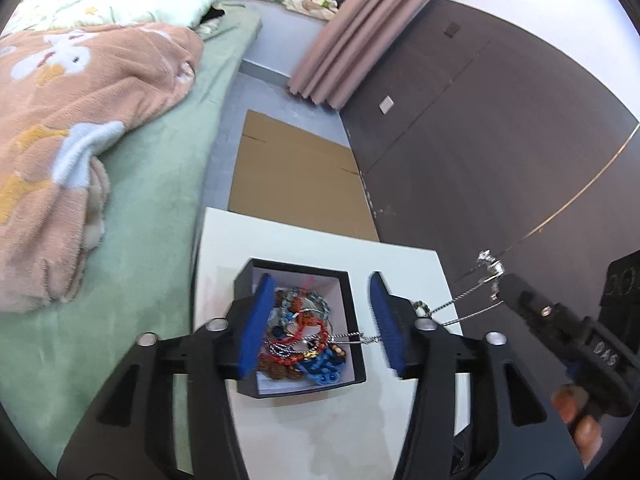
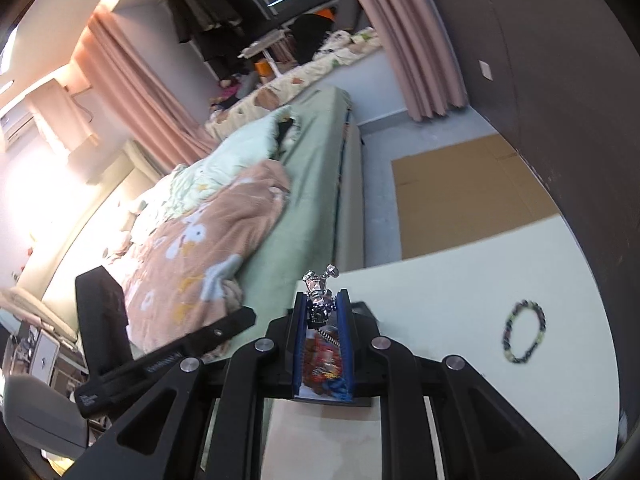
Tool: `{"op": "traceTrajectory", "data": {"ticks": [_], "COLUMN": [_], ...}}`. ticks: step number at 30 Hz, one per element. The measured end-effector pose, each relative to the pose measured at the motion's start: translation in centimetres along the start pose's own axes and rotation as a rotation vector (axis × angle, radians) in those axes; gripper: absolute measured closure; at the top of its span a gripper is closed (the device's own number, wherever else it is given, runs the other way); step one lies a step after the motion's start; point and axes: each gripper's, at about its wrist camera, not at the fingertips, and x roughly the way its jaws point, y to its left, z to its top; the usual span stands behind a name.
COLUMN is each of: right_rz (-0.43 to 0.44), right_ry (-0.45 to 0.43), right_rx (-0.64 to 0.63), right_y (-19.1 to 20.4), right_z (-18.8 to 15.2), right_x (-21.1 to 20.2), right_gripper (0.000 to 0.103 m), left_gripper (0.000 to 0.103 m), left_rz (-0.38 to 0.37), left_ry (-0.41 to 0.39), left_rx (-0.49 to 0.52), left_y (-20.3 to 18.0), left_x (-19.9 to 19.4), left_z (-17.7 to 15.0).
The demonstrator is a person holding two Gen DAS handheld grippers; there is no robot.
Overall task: Organize jewelry
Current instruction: 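Open both tools over the box and move them back toward the table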
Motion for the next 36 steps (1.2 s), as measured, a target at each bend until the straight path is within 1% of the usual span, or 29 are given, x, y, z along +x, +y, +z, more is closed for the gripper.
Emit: {"op": "traceTrajectory", "data": {"ticks": [4,5,6,9,10,11,12,13,14,15,16,17,20,24,26,27,30,31,33,36], "right_rz": [0.027,0.030,0.036,0.060,0.072,0.081,0.081,0.066,0.045,0.027,0.027,0.030,-0.015,-0.028,-0.045,-0.053,-0.063,-0.082,-0.111,-0.133], "right_ry": [-0.020,-0.020,-0.018,-0.004,0.003,0.013,0.026,0.023,0.007,-0.003,0.011,0.023,0.026,0.032,0.030,0.031,0.048,0.052,0.055,0.059], "right_rx": [-0.037,-0.044,-0.051,-0.061,-0.059,-0.056,-0.057,-0.059,-0.063,-0.070,-0.065,-0.051,-0.017,0.044,0.071,0.084,0.148,0.161,0.181,0.209], "right_y": [2.8,3.3,3.9,5.1,5.3,5.5,5.5,5.4,5.2,5.2,4.7,4.2,2.1,-1.4,-3.2,-4.0,-7.3,-8.4,-10.0,-11.9], "right_z": [1.2,1.4,1.6,1.9,2.0,2.0,1.9,1.7,1.5,1.2,0.9,0.6,-0.1,-0.8,-1.4,-1.6,-2.4,-2.6,-3.0,-4.2], "right_x": [-0.6,-0.6,-0.6,0.0,0.2,0.5,0.9,1.0,1.0,0.9,1.1,1.2,0.9,-0.3,-1.2,-1.4,-1.9,-2.1,-2.7,-3.6], "right_gripper": [0.088,0.088,0.088,0.087,0.085,0.075,0.060,0.032,0.030,0.031,0.037,0.040,0.038,0.038,0.030,0.030,0.029,0.029,0.029,0.029], "left_gripper": [0.041,0.036,0.033,0.030,0.030,0.029,0.028,0.028,0.028,0.027,0.027,0.027,0.027,0.023,0.023,0.023,0.023,0.023,0.023,0.023], "left_rz": [-0.002,-0.002,0.001,0.009,0.008,0.010,0.011,0.012,0.012,0.013,0.015,0.016,0.021,0.023,0.022,0.020,0.012,0.008,0.001,-0.001], "left_ry": [-0.020,-0.026,-0.034,-0.053,-0.057,-0.059,-0.060,-0.061,-0.061,-0.060,-0.060,-0.059,-0.056,-0.047,-0.041,-0.036,-0.015,-0.002,0.019,0.050], "left_rx": [-0.032,-0.039,-0.045,-0.060,-0.068,-0.076,-0.082,-0.087,-0.090,-0.091,-0.091,-0.090,-0.077,-0.060,-0.051,-0.046,-0.022,-0.008,0.013,0.056], "left_y": [1.3,1.5,1.7,2.4,2.7,2.9,3.0,3.1,3.2,3.3,3.3,3.3,2.9,1.8,1.0,0.6,-0.8,-1.6,-2.7,-4.7], "left_x": [-1.3,-1.5,-1.8,-2.7,-3.0,-3.2,-3.3,-3.4,-3.4,-3.5,-3.5,-3.5,-3.4,-2.9,-2.4,-2.1,-1.0,-0.4,0.4,1.9], "left_z": [0.1,0.1,0.1,0.2,0.2,0.2,0.2,0.2,0.2,0.1,0.1,0.1,-0.1,-0.6,-0.9,-1.0,-1.5,-1.8,-2.3,-3.1]}}
